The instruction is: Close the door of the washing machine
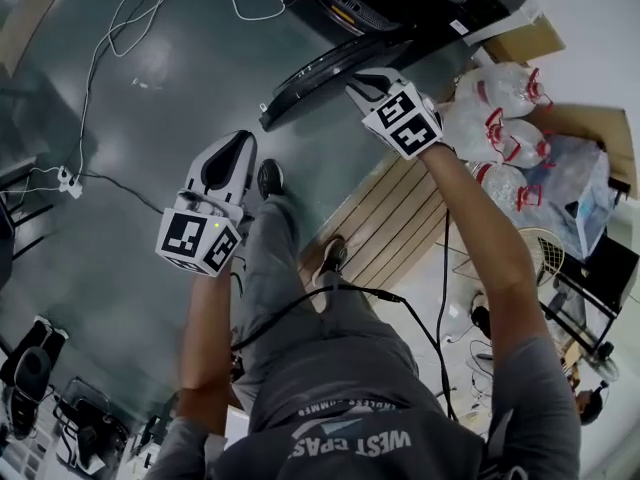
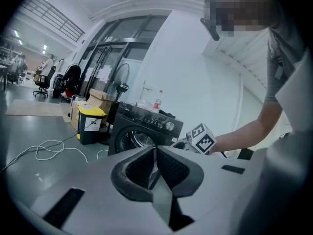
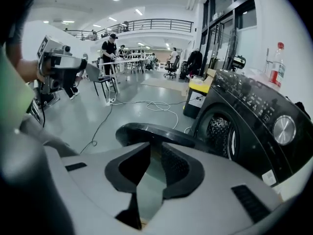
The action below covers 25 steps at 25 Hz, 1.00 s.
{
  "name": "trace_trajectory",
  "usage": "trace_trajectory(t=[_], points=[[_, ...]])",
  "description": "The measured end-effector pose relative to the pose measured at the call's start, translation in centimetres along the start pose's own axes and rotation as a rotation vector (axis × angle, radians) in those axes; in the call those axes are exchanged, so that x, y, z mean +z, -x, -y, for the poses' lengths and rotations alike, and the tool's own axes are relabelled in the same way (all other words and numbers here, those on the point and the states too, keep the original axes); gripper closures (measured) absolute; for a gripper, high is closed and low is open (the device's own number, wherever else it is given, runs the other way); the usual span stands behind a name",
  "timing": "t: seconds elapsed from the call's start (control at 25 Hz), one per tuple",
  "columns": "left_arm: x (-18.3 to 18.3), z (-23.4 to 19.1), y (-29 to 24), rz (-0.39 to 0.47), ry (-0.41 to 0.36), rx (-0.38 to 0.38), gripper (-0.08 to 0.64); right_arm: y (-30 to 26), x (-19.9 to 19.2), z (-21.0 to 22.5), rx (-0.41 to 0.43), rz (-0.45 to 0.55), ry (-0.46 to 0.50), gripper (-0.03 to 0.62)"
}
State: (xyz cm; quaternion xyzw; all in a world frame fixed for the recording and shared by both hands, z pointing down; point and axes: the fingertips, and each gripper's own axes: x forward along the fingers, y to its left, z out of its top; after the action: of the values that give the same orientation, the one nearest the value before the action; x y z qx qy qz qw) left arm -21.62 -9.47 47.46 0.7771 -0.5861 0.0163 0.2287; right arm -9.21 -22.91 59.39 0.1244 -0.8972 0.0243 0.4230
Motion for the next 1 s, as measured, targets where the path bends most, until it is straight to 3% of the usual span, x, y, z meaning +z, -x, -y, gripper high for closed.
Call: trace_trajectory(t=[0.36, 1.0], points=[[-0.5, -3.4, 0.6, -0.006, 0.016, 0.043, 0.526, -3.2, 3.2, 6.5, -0.112, 0.014, 0.03, 0.497], [-1.0, -6.5, -0.6, -0.038, 0.028, 0.062, 0.526, -6.6, 3.9, 15.0, -0.21, -0.024, 0.039, 0.5]])
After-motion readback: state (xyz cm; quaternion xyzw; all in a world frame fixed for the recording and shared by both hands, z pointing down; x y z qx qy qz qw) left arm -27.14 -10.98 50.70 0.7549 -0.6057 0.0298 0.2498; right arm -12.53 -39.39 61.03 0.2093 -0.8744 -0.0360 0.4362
